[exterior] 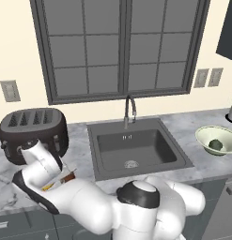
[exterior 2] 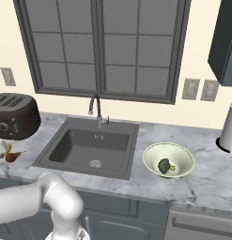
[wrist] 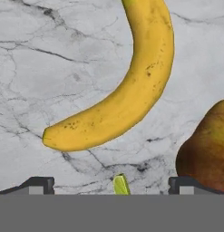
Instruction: There is a mixed pile of frozen fruits and vegetables on the counter. Locate all the frozen vegetables and place the items in a bowl on the counter. Take all the frozen fruits and defrost them in a running sink.
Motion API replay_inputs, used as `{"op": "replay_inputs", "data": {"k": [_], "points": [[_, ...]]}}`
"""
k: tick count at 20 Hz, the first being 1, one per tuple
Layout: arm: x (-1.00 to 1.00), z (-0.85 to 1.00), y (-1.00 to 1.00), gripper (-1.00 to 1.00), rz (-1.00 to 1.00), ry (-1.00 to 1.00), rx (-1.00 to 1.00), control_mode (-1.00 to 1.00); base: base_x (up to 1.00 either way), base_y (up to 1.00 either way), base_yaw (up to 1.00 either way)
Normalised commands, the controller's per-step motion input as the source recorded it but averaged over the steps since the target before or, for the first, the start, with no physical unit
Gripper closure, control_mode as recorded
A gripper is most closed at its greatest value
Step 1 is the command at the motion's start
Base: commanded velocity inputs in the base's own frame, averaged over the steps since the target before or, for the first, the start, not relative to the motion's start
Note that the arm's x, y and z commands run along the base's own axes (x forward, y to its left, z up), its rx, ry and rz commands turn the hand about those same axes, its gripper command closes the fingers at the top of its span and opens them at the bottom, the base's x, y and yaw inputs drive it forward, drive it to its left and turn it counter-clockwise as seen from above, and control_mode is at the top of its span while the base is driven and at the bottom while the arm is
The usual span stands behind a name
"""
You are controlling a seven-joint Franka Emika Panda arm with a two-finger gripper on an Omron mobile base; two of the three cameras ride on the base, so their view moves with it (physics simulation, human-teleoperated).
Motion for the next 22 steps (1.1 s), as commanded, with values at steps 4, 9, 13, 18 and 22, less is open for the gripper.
{"op": "replay_inputs", "data": {"k": [4,9,13,18,22], "points": [[-0.34,-0.32,-0.03,-1.0,-0.03,0.02,0.0,-1.0,0.0,0.0,0.0],[0.1,-0.02,-0.22,-1.0,0.01,0.0,0.0,-1.0,0.0,0.0,0.0],[0.19,0.0,-0.4,-1.0,0.01,0.0,0.0,-1.0,0.0,0.0,0.0],[0.05,-0.17,-0.1,-1.0,0.01,0.0,0.0,-1.0,0.0,0.0,0.0],[0.04,-0.05,0.21,-1.0,0.0,-0.02,0.0,-1.0,0.0,0.0,0.0]]}}
